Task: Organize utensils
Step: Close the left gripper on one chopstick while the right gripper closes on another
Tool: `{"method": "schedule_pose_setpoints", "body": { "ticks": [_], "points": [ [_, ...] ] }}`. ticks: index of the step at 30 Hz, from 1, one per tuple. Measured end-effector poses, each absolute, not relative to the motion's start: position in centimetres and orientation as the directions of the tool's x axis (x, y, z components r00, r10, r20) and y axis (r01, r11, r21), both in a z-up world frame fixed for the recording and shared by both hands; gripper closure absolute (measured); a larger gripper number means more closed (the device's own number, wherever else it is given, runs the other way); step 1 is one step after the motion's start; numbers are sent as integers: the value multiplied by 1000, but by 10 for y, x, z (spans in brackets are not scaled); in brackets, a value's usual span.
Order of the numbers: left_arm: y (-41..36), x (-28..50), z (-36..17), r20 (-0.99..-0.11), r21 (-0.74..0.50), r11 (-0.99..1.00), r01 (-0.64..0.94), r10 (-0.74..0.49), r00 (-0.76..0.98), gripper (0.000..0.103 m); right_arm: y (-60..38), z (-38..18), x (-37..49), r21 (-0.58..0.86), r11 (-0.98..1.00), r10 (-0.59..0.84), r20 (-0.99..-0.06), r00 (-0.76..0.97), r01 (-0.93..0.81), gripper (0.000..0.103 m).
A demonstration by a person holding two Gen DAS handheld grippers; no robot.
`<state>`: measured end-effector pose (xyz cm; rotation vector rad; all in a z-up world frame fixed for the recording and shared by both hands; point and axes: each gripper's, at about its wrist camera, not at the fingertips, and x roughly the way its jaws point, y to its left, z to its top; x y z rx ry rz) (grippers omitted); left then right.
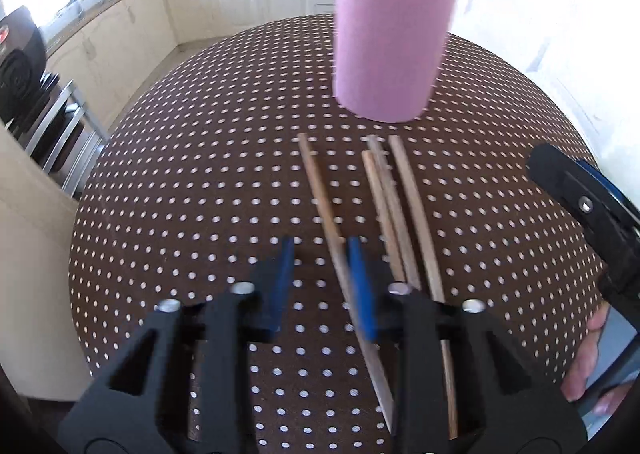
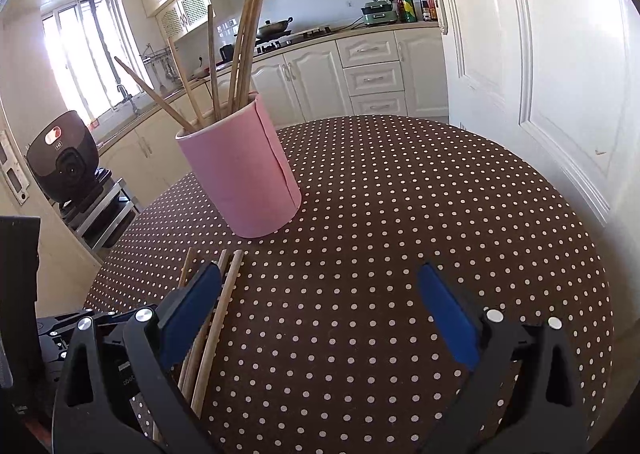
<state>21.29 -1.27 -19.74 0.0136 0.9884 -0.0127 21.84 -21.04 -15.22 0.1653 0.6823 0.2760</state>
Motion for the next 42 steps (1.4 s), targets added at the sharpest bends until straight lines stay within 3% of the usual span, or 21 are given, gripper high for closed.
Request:
{"method": "schedule_pose_setpoints", "body": {
  "ticks": [2, 8, 21, 42],
  "points": [
    [-13, 210, -197, -828, -18, 999, 36, -35, 559, 92, -209, -153, 218, 244, 948, 312, -602, 735, -202, 8],
    [4, 201, -199, -805, -130, 991, 25, -120, 581, 96, -198, -153, 217, 211, 954, 298, -618, 727, -212, 8],
    [43, 180, -198, -773, -232, 972, 30, -203, 600, 96, -144, -166, 221, -5, 972, 160, -718, 677, -236, 8],
    [96, 171, -205, -718, -361, 929, 79, -331, 612, 96, -106, -186, 232, -144, 963, 35, -772, 635, -227, 8]
  ]
}}
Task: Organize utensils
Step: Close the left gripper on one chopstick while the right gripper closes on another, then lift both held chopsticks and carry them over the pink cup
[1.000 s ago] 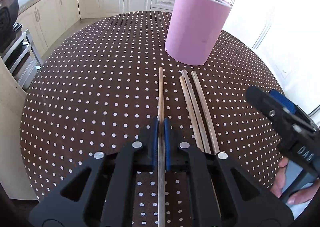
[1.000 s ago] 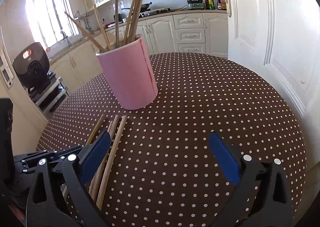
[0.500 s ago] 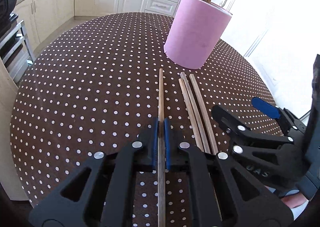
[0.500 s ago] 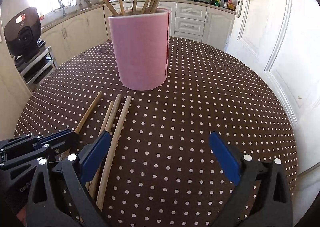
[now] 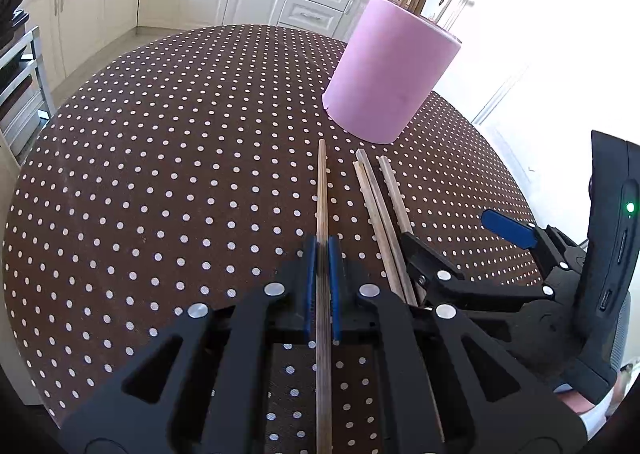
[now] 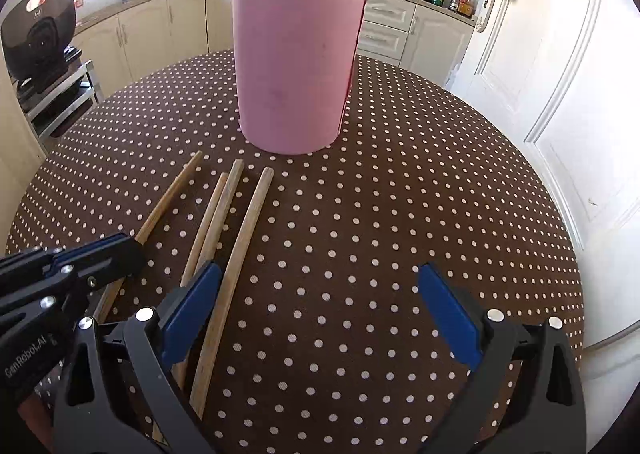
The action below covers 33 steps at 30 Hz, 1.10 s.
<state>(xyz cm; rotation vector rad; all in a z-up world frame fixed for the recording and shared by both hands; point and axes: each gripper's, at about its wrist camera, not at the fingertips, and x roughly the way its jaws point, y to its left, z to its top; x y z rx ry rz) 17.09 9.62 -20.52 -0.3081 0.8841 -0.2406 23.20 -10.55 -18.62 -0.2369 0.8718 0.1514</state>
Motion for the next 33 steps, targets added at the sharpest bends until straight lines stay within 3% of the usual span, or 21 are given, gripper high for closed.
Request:
{"method": "schedule_pose_setpoints", "body": {
  "ticks": [3, 17, 22, 33],
  "points": [
    [93, 173, -205, -722, -351, 933, 81, -325, 612, 96, -107, -186, 226, -133, 960, 55, -772, 633, -246, 18],
    [61, 186, -202, -756, -242, 967, 85, -242, 608, 96, -110, -179, 206, -69, 900, 213, -792, 573, -431, 89],
    [55, 188, -202, -757, -237, 968, 82, -237, 609, 96, -116, -178, 208, -71, 864, 252, -796, 550, -499, 97],
    [54, 190, -202, -768, -216, 973, 81, -221, 601, 96, -104, -180, 211, -169, 871, 156, -795, 587, -461, 92]
  ]
}}
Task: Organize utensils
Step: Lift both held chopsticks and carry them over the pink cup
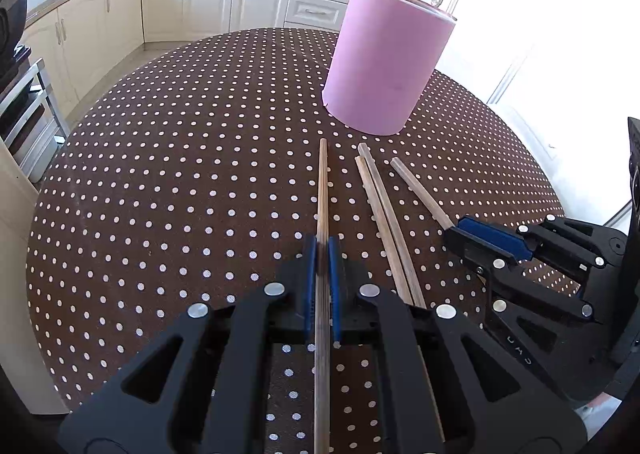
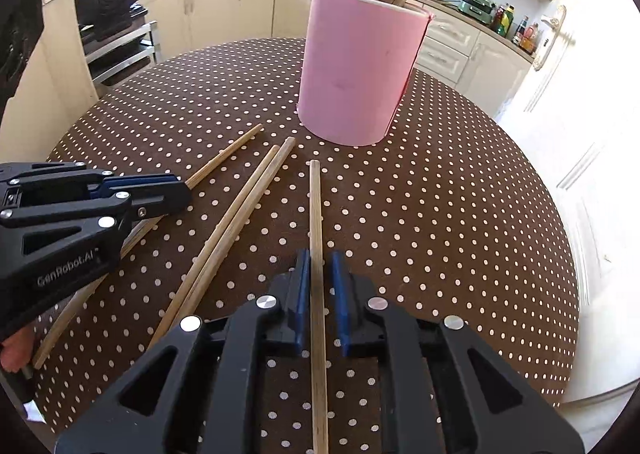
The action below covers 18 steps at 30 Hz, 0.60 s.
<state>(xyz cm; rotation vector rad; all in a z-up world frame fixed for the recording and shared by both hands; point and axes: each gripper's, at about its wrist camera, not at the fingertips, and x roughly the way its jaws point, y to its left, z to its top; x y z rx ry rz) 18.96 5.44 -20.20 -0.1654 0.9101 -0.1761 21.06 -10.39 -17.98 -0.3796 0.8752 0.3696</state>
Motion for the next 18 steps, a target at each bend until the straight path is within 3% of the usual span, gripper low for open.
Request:
{"method": "schedule_pose_setpoints", "body": {
  "ticks": [2, 9, 18],
  "points": [
    [52, 191, -202, -772, -208, 975, 78, -213, 598, 96, -107, -179, 215, -125, 885, 173, -805, 568, -448, 97],
    [47, 201, -196, -771, -184, 981, 61, -182, 610, 97, -125, -167, 223, 9, 918, 254, -782, 569, -398, 98],
    [65, 204, -177, -698, -260, 964, 61, -232, 677, 97, -148, -142, 224, 109, 931, 316, -718, 620, -348, 98]
  ]
}}
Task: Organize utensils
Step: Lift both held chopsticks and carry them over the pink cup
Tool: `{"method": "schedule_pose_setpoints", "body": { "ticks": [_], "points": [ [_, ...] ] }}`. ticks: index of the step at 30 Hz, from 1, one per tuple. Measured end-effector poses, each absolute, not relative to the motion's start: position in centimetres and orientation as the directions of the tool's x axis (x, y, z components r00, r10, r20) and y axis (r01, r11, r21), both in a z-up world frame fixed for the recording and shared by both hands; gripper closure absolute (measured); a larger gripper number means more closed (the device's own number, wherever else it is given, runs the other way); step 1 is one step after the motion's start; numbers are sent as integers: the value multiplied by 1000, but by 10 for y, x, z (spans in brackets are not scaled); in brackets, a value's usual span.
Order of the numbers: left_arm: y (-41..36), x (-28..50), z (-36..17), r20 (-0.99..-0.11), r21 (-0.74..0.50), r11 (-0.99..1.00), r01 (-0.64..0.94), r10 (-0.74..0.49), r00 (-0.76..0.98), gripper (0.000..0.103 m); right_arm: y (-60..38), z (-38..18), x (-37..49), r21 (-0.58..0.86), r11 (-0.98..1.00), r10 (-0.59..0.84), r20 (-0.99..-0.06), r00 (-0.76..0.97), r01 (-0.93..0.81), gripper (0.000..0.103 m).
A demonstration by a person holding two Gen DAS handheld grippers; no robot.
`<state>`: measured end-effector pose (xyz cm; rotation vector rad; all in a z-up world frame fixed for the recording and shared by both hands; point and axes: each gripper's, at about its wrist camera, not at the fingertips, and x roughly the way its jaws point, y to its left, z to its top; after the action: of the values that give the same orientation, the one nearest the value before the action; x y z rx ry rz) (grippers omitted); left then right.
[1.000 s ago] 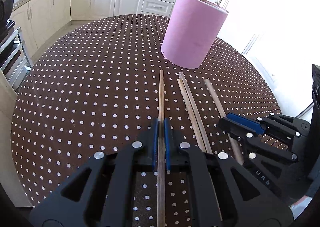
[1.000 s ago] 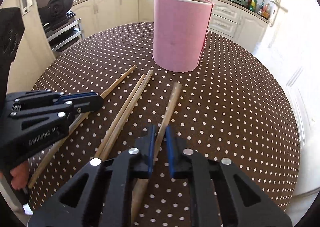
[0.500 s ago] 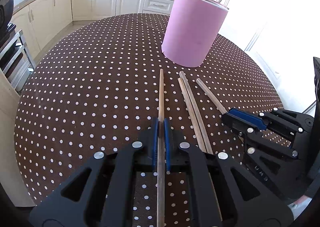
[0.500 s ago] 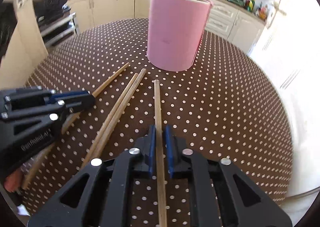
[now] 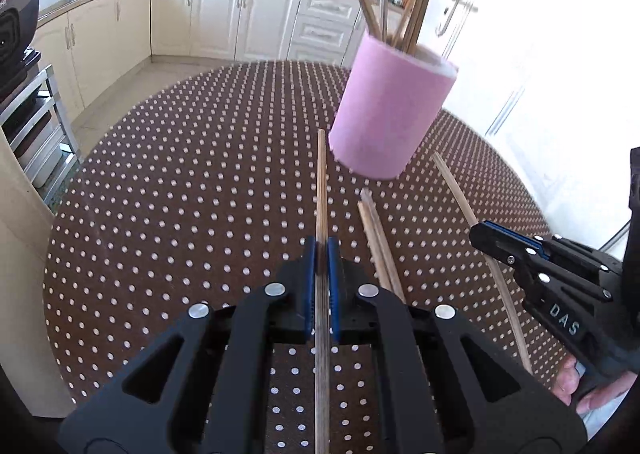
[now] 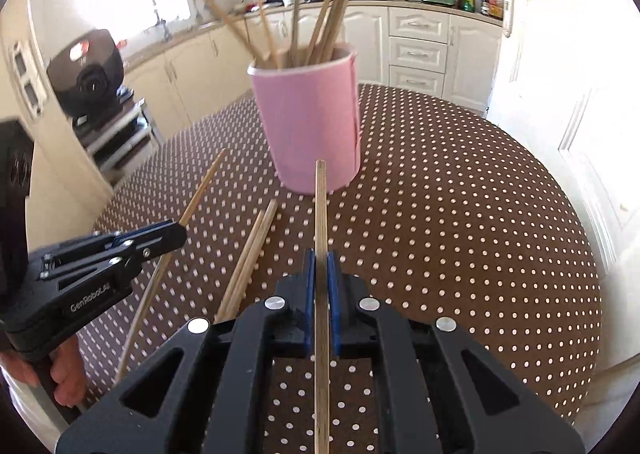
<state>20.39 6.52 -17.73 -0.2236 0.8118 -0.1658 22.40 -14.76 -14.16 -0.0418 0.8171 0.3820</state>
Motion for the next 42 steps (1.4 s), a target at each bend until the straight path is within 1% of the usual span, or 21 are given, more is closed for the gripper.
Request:
{"method": "schedule_pose_setpoints", "body": {
  "ticks": [7, 21, 29, 42],
  "points": [
    [74, 204, -163, -652, -283, 957, 72, -246, 717, 97, -159, -125, 222, 163, 934, 344, -653, 675, -318, 98],
    [59, 197, -128, -562, -247, 965, 85, -215, 799, 97, -189, -90, 210, 241, 934, 353, -487, 799, -265, 98],
    [49, 194, -106, -520, -216, 972, 93, -195, 832, 97, -198, -70, 199, 229, 936, 342, -413, 844, -267, 98],
    [49, 187, -72, -449, -201, 976, 88, -172, 877, 97, -196, -43, 200, 198, 937, 343, -344, 874, -289, 98]
  ]
}}
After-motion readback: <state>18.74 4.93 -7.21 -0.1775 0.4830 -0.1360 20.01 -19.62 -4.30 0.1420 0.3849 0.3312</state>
